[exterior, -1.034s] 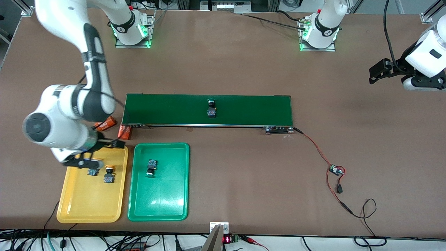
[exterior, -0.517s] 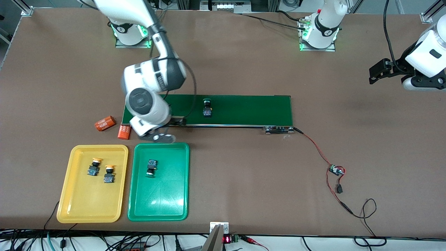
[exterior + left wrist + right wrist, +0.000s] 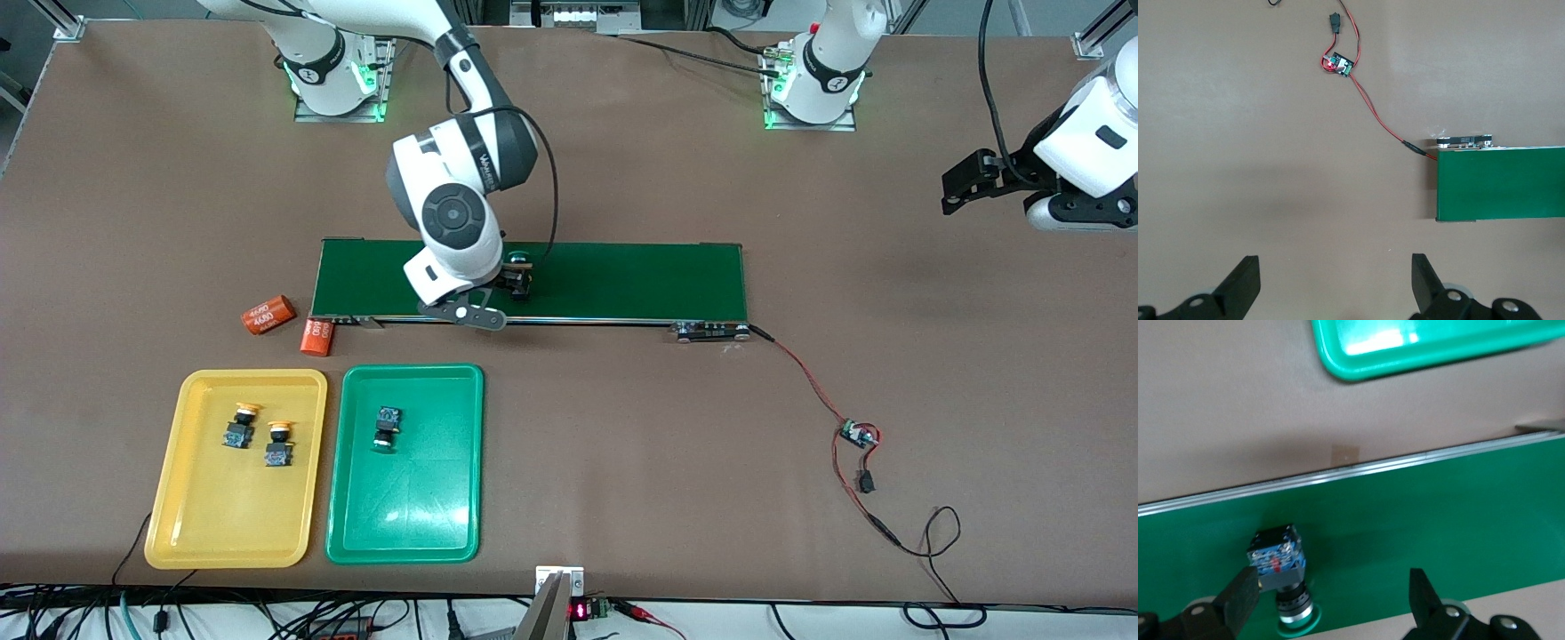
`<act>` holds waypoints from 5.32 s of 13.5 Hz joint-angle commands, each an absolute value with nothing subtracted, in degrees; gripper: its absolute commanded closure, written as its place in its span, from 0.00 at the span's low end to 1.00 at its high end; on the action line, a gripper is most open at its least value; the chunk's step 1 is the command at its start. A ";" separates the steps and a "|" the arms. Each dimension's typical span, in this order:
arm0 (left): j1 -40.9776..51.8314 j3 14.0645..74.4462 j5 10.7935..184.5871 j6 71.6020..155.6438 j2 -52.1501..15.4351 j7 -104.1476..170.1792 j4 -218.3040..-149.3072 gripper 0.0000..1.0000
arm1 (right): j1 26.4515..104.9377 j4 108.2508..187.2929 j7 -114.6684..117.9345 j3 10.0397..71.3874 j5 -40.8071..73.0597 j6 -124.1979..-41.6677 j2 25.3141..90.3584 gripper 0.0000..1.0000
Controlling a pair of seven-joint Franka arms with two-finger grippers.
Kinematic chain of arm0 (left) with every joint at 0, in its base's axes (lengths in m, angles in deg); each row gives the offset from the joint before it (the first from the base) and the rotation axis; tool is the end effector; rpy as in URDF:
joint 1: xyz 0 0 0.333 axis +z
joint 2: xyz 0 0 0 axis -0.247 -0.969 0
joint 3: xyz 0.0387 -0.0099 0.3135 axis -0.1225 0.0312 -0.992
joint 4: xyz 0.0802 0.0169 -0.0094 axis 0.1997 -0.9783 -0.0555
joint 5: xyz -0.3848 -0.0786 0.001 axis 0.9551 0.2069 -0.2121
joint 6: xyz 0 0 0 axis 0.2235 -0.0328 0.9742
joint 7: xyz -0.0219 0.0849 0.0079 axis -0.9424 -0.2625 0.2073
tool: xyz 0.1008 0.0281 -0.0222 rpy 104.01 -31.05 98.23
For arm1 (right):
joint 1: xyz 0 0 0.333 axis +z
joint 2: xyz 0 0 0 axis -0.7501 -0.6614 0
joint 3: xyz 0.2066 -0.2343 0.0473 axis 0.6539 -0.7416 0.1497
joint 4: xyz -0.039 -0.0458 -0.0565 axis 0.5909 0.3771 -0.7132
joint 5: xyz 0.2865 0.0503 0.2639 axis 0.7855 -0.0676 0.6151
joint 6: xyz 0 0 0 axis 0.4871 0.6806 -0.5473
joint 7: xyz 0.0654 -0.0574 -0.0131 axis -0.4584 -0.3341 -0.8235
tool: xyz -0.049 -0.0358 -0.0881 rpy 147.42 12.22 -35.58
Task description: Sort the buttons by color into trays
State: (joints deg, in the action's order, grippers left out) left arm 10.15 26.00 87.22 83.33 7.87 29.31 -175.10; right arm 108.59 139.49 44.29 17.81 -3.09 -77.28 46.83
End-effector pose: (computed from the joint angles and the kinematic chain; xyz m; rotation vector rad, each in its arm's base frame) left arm 0.5434 -0.0364 0.6185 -3.1103 0.0365 0.0956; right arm 0.5335 0.4057 0.3038 3.0134 -0.2858 -0.2337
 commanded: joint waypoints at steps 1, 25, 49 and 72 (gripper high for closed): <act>10.17 26.02 88.08 82.15 8.41 28.24 -174.36 0.00 | 111.25 140.95 46.39 17.42 -3.41 -78.40 46.23 0.00; 10.17 26.02 88.17 82.07 8.41 28.41 -174.36 0.00 | 91.58 124.35 31.21 14.87 -0.77 -93.86 33.41 0.95; 10.26 25.93 88.17 81.36 8.41 28.24 -174.36 0.00 | 88.59 116.51 24.52 12.85 0.57 -88.70 34.09 0.00; 10.26 25.93 88.17 81.27 8.41 28.24 -174.18 0.00 | 49.12 125.72 3.41 40.10 -20.79 -58.63 65.98 0.00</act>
